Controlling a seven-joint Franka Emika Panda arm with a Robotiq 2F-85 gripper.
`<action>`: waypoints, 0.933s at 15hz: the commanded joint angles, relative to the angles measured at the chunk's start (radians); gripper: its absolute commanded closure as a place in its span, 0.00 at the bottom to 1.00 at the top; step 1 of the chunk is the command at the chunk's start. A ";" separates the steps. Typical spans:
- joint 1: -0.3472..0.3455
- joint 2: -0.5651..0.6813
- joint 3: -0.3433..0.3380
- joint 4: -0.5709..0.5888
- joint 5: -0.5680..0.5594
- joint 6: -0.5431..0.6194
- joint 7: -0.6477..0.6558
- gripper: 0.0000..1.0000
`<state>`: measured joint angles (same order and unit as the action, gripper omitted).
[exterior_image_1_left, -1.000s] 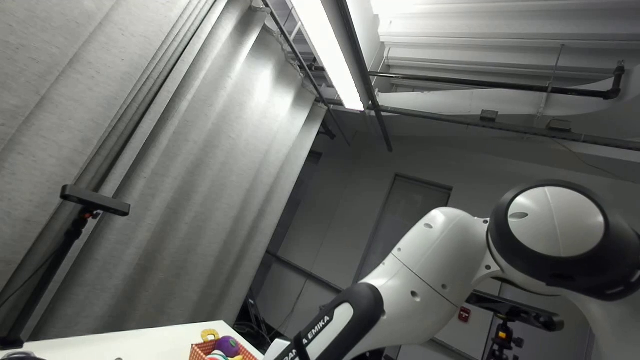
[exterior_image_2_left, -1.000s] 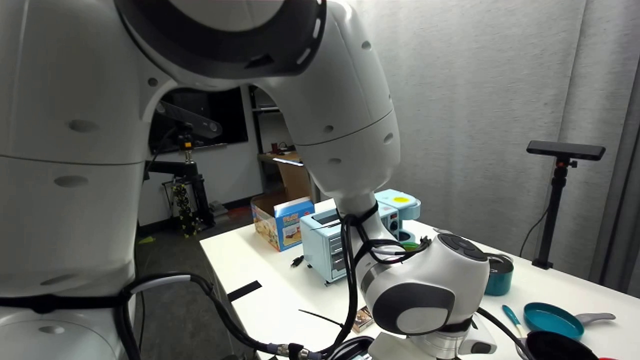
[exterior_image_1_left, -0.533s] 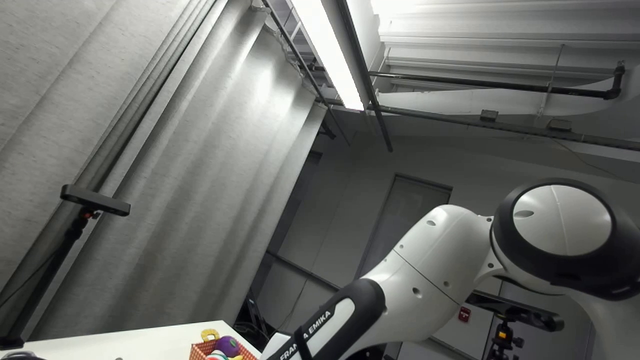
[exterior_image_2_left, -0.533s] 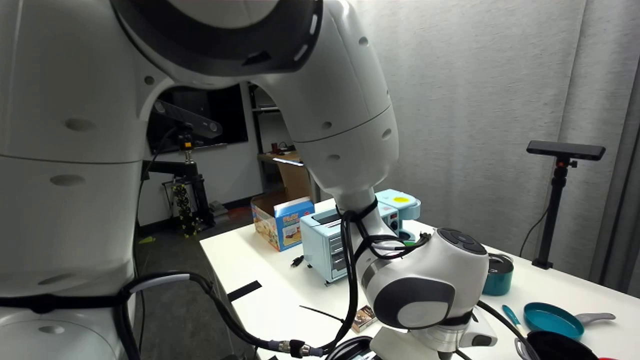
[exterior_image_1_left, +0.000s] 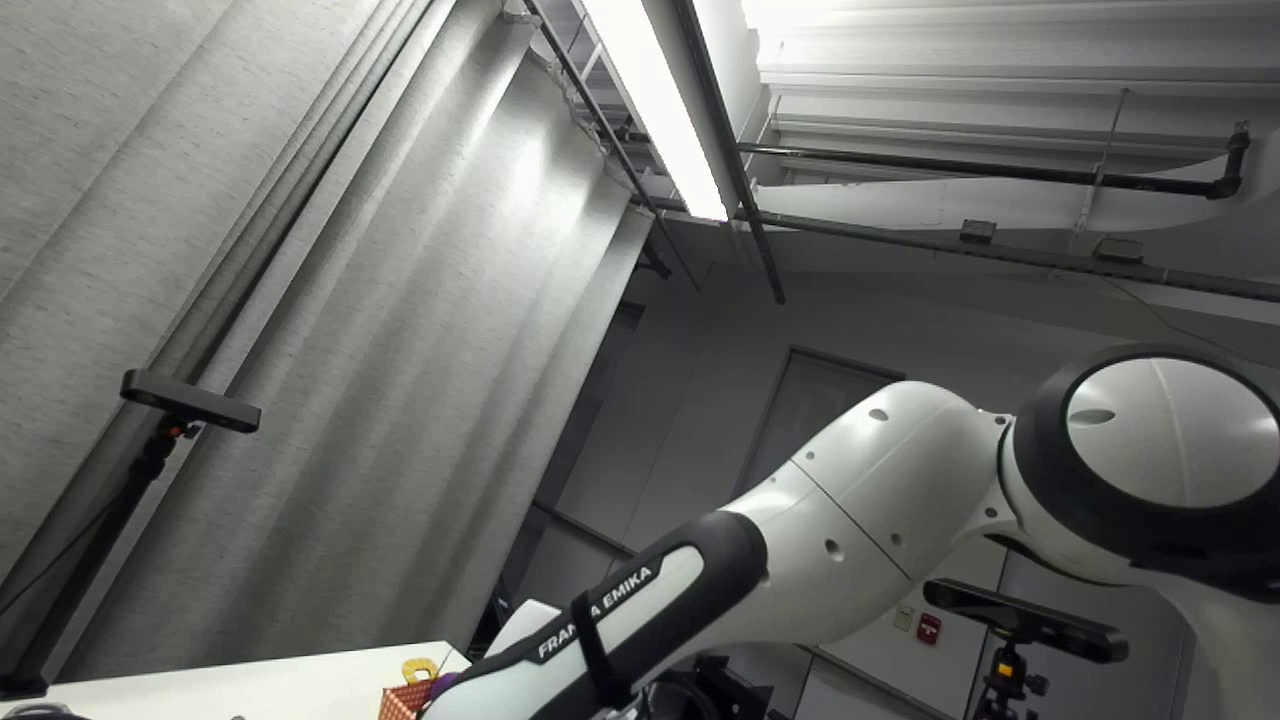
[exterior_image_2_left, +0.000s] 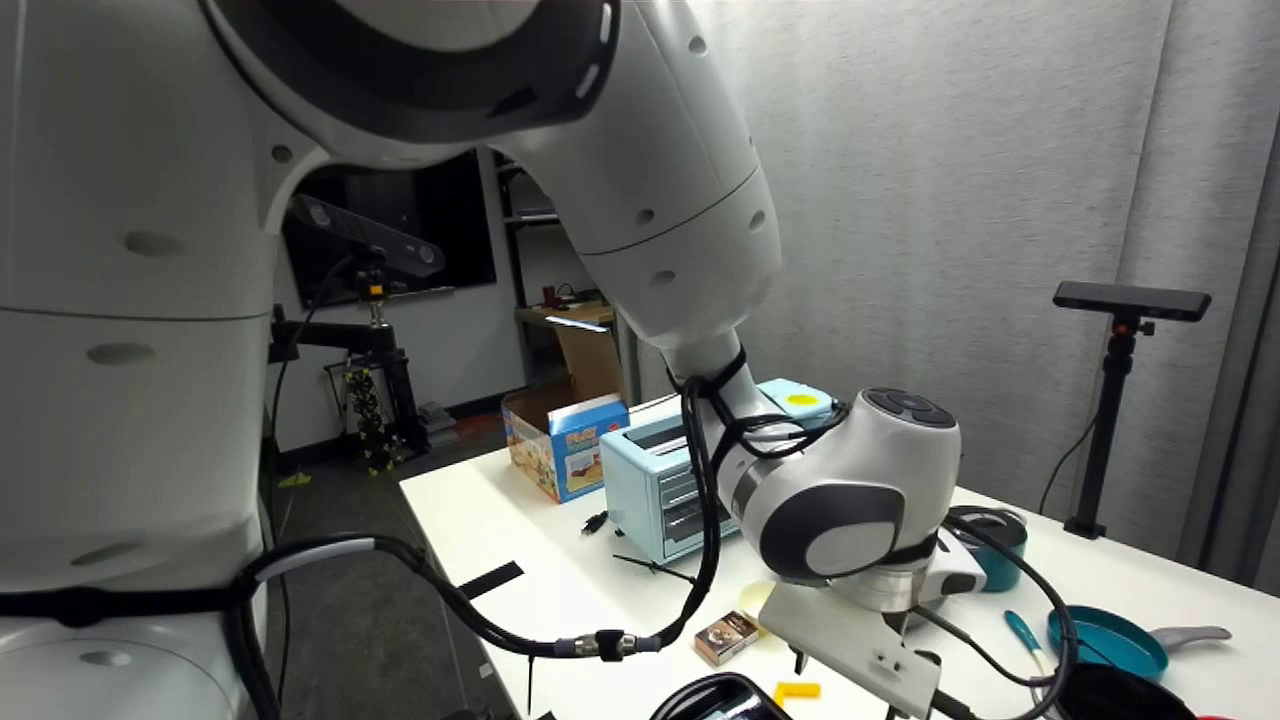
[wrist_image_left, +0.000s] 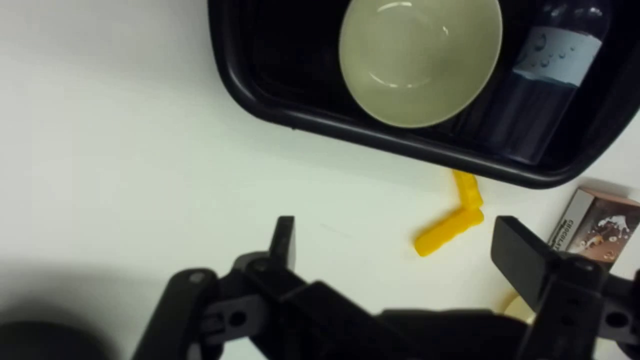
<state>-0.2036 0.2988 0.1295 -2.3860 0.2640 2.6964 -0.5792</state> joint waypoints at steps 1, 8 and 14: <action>0.028 0.039 0.027 0.079 0.011 -0.008 0.032 0.00; 0.052 0.151 0.080 0.162 0.031 0.026 0.149 0.00; 0.058 0.174 0.096 0.177 -0.007 0.035 0.212 0.00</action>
<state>-0.1413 0.4726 0.2214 -2.2107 0.2636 2.7330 -0.3736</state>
